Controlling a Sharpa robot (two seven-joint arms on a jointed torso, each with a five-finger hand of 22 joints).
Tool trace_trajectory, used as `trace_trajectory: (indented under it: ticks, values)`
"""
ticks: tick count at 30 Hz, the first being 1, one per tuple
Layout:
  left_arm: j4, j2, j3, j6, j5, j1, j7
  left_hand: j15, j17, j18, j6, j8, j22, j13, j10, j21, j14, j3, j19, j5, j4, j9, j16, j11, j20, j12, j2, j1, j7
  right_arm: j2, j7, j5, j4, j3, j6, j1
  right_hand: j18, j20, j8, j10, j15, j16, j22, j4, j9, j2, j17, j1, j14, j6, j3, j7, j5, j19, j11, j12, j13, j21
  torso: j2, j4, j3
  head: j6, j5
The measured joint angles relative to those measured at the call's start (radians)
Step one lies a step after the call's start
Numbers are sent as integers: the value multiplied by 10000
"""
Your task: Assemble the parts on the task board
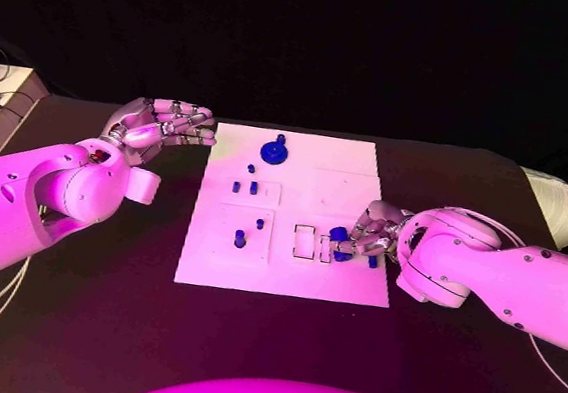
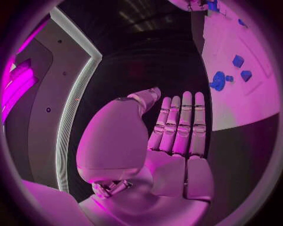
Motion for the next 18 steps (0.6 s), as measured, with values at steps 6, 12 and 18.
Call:
trace_trajectory:
  ticks: [6, 12, 18]
  values:
    - [-12, -29, 0, 5, 0, 0, -23, 0, -1, -1, 0, 0, 0, 0, 0, 0, 0, 0, 0, 0, 0, 0, 0, 0, 0, 0, 0, 0, 0, -162, -11, -62, 132, -24, -262, -18, 0, 0, -89, 0, 0, 0, 0, 109, -12, -102, -1, 102, -1, -3, 112, -31, 96, 0, 0, 0, -1, 7, -4, 11, -9, 20, -2]
    - [-26, -50, -2, 10, 0, -1, -51, 0, -1, 0, 0, 0, 1, 0, 0, 1, 0, 0, 0, 0, 0, -8, 0, 0, 0, 0, 0, 0, 0, -377, -68, 150, 390, -42, -467, 121, -1, 0, -29, 0, 0, 0, -1, 149, -11, -117, -1, 119, -1, -6, 179, -34, 98, 0, 1, 0, 8, 27, -3, 14, -9, 29, 14]
    - [-44, -43, -2, 43, -1, -1, -91, -38, 18, -1, 0, 0, -14, 0, 0, 1, 38, 0, 0, 0, 0, -8, -39, 0, 0, -38, 0, 0, 0, -519, -89, 854, 697, -21, -625, 475, 0, 0, -28, -1, 0, 0, -2, 218, -11, -108, -1, 127, -2, 36, 251, 8, -22, 0, 2, 0, 7, 55, -4, 12, -15, 39, 46]
